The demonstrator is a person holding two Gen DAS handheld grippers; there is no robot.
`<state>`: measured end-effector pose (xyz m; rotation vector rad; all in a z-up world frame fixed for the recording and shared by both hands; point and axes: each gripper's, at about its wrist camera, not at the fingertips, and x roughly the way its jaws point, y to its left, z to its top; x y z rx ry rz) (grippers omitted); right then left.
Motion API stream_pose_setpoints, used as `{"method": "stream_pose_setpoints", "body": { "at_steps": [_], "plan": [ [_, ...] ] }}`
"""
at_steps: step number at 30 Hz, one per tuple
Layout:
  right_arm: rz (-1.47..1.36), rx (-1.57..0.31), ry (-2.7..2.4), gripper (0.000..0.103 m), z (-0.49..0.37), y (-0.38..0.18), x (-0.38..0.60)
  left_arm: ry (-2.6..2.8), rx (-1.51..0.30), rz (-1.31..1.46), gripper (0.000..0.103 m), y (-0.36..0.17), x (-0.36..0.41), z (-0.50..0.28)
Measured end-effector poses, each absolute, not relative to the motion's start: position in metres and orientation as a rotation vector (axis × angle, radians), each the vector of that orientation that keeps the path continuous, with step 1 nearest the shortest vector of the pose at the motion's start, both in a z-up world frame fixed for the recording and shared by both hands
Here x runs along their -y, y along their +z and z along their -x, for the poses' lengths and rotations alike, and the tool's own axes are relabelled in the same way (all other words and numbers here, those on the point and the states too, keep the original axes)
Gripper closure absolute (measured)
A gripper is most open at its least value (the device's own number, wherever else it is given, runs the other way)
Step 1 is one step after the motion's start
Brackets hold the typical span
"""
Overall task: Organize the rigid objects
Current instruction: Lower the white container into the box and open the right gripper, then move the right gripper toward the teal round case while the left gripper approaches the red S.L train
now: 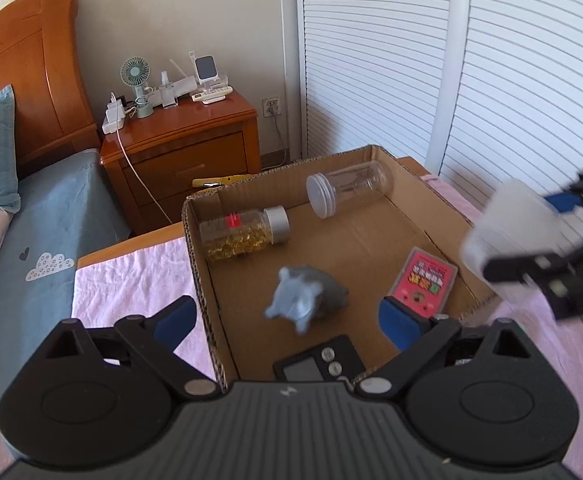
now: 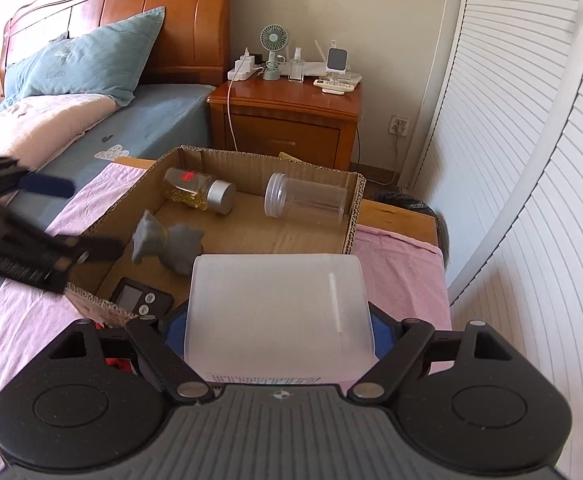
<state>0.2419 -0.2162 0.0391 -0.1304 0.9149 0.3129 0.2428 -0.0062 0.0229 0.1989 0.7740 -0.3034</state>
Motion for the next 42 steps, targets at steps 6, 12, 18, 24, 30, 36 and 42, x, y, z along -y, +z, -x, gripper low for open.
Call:
{"method": "stream_pose_setpoints", "body": {
  "at_steps": [6,12,18,24,30,36,42],
  "plan": [
    [0.127,-0.94,0.281,0.017,-0.277,0.032,0.203,-0.289,-0.754,-0.242,0.004,0.03,0.006,-0.213],
    [0.14,-0.973,0.252,0.017,-0.315,0.021,0.188,-0.318,-0.727,-0.234,0.004,0.038,-0.001,-0.194],
    [0.128,-0.988,0.201,0.016,-0.342,0.007,0.18,-0.332,-0.727,-0.223,0.004,0.036,-0.006,-0.185],
    [0.099,-0.951,0.215,0.0,-0.34,0.014,0.179,-0.32,-0.732,-0.21,0.003,0.034,-0.011,-0.181],
    [0.112,-0.948,0.237,0.0,-0.324,0.028,0.176,-0.305,-0.734,-0.206,0.003,0.036,-0.011,-0.175],
    [0.107,-0.924,0.259,0.0,-0.298,0.04,0.179,-0.28,-0.722,-0.204,0.003,0.044,-0.01,-0.162],
    [0.109,-0.915,0.263,0.0,-0.263,0.045,0.185,-0.236,-0.697,-0.169,0.002,0.049,-0.008,-0.142]
  ]
}}
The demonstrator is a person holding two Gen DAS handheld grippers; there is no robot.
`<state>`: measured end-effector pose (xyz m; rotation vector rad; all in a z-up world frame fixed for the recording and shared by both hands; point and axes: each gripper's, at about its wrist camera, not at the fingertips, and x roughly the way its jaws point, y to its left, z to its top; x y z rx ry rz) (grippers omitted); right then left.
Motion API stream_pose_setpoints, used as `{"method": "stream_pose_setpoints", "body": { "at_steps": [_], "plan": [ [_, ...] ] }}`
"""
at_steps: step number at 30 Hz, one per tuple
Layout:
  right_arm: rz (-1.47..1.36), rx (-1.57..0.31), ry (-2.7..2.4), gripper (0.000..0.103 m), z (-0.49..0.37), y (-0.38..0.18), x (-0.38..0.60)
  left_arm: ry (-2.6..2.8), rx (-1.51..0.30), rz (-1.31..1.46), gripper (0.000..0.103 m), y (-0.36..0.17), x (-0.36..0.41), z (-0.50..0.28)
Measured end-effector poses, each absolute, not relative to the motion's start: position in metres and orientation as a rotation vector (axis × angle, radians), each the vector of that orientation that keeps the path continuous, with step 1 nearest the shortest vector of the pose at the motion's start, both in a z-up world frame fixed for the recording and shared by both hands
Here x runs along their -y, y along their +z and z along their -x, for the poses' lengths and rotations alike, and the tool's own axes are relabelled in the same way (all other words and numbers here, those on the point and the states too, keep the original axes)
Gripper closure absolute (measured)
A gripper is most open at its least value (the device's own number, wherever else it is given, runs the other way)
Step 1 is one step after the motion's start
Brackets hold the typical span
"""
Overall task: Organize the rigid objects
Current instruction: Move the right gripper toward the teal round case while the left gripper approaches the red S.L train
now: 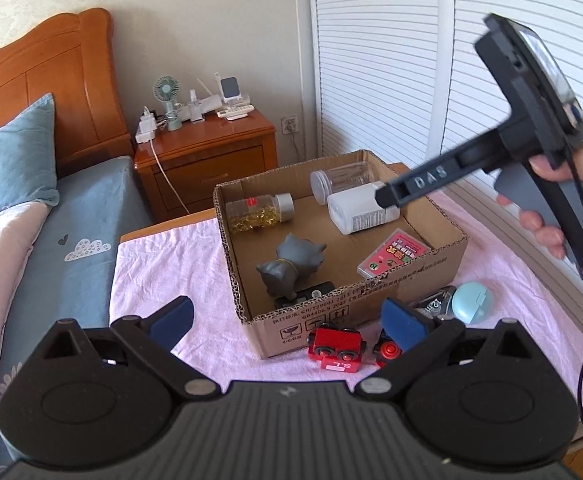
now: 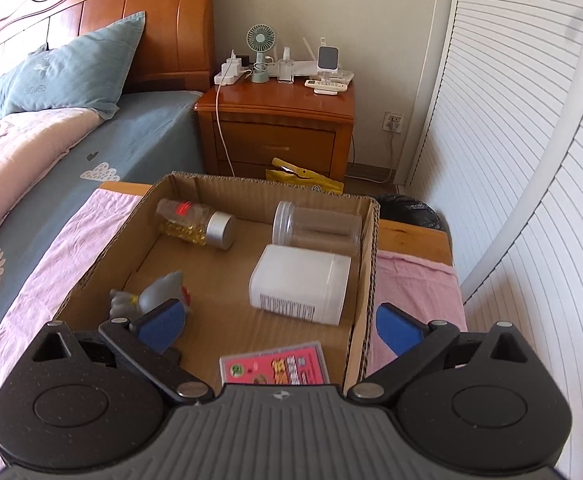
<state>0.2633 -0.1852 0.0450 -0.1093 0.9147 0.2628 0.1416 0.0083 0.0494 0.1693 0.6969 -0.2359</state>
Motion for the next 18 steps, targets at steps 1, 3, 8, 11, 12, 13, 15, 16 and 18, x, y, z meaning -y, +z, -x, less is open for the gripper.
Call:
{"method": "stream_pose_setpoints", "body": {
  "at_steps": [1,3,8,11,12,13,15,16,18],
  "plan": [
    [0.11,-0.913,0.262,0.0,-0.256,0.045,0.186,-0.229,-0.695,-0.157,0.001,0.048,-0.008,-0.138],
    [0.109,-0.911,0.262,0.0,-0.241,0.045,0.188,-0.21,-0.699,-0.139,0.001,0.046,-0.007,-0.133],
    [0.108,-0.919,0.241,0.0,-0.213,0.039,0.192,-0.156,-0.701,-0.106,0.001,0.037,-0.002,-0.124],
    [0.078,-0.925,0.217,0.0,-0.199,0.034,0.197,-0.139,-0.695,-0.063,0.001,0.034,-0.003,-0.118],
    [0.063,-0.927,0.204,0.0,-0.195,0.032,0.2,-0.125,-0.693,-0.062,0.001,0.032,-0.002,-0.117],
    [0.049,-0.932,0.196,0.0,-0.192,0.031,0.202,-0.113,-0.694,-0.063,0.001,0.03,-0.002,-0.116],
    [0.017,-0.945,0.174,0.0,-0.185,0.025,0.206,-0.101,-0.702,-0.064,0.001,0.026,-0.001,-0.116],
    [0.005,-0.954,0.167,0.0,-0.183,0.023,0.207,-0.1,-0.708,-0.065,0.001,0.024,0.0,-0.116],
    [-0.012,-0.962,0.151,0.0,-0.176,0.017,0.21,-0.097,-0.711,-0.068,0.001,0.021,0.002,-0.115]
  ]
}}
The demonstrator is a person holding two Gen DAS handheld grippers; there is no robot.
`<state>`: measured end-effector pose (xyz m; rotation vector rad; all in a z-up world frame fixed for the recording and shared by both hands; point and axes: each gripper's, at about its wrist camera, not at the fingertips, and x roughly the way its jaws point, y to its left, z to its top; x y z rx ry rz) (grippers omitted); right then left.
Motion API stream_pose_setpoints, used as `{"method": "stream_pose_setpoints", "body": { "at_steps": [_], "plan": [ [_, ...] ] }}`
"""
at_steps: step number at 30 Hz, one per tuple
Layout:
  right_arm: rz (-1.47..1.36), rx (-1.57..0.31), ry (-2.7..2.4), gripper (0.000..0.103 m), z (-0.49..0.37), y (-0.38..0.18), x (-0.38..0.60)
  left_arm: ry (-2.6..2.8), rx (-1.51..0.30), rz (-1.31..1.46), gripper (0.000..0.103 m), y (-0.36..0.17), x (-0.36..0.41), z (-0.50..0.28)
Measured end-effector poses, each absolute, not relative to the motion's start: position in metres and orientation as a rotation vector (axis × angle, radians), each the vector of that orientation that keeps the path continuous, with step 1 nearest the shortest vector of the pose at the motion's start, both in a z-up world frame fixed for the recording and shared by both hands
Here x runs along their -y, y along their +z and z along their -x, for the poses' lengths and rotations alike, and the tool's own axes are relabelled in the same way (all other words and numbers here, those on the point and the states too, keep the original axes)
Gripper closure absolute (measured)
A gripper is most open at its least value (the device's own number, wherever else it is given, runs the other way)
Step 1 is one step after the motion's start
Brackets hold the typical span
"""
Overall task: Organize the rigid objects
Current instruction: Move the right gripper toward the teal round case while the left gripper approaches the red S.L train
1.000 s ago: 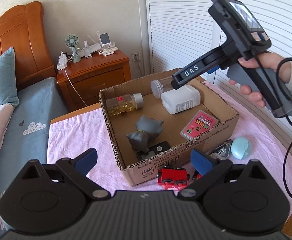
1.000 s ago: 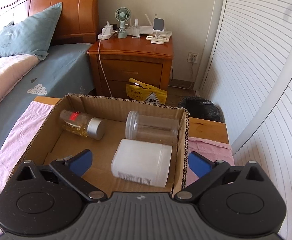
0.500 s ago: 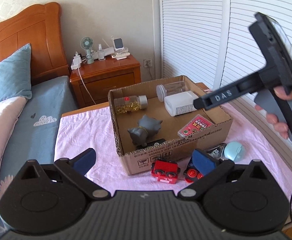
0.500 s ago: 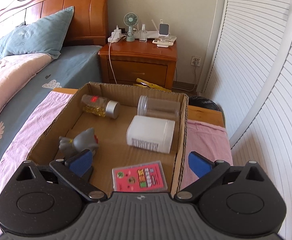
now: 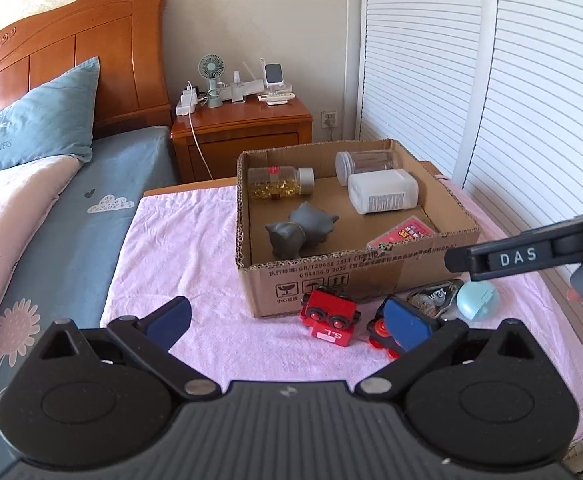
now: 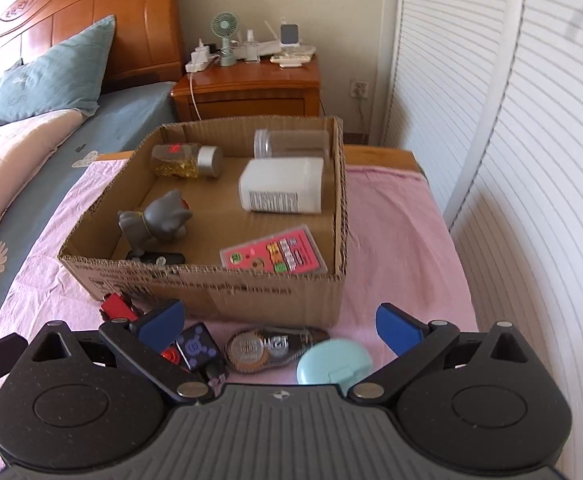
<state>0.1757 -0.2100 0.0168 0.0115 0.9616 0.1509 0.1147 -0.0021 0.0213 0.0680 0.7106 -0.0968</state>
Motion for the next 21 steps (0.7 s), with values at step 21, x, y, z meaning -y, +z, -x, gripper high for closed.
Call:
{"method": "stream_pose_setpoints", "body": {
  "at_steps": [21],
  "plan": [
    [0.009,-1.017,0.053,0.0,-0.154,-0.071,0.247,-0.155,-0.829,-0.022,0.001,-0.031,0.008,-0.142]
  ]
}}
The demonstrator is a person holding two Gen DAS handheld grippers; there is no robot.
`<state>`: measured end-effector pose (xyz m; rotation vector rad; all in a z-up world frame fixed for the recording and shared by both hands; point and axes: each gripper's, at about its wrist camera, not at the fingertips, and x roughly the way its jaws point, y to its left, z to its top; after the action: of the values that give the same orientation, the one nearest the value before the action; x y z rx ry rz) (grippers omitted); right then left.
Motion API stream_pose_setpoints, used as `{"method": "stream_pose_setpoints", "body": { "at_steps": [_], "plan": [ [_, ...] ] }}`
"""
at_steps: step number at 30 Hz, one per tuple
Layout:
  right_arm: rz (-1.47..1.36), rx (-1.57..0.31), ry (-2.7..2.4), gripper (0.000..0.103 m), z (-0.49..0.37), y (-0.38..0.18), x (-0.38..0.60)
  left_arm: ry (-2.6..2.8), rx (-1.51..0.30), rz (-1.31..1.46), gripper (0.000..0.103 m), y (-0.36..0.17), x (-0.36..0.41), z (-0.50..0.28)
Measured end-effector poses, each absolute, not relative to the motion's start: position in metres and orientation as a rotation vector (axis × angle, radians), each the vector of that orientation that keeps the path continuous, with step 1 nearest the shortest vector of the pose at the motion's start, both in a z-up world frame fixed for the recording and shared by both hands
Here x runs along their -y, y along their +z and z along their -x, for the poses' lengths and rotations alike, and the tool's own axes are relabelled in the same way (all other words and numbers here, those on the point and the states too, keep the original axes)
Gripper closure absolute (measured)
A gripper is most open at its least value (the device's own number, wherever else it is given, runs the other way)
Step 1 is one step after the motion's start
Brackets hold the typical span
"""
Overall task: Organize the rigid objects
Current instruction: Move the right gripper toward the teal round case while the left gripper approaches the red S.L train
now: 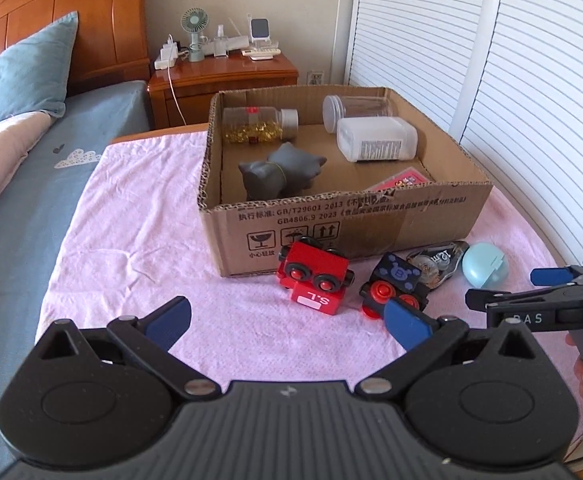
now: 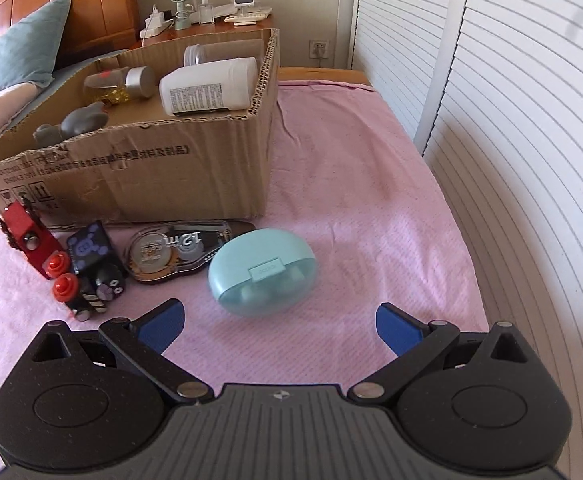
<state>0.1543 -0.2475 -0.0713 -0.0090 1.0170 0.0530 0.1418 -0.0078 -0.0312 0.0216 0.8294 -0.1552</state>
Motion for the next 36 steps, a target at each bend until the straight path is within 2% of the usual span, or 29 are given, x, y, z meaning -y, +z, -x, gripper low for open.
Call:
{"method": "stream_pose_setpoints", "body": {
  "at_steps": [18,36],
  "plan": [
    [0.046,-0.936,0.062,0.0,-0.149,-0.077,0.246,-0.136,-0.83,0.047,0.001,-0.058,0.016,-0.194],
    [0.056,-0.929,0.093,0.0,-0.149,-0.076,0.247,-0.101,-0.889,0.02,0.001,-0.076,-0.024,-0.165]
  ]
}}
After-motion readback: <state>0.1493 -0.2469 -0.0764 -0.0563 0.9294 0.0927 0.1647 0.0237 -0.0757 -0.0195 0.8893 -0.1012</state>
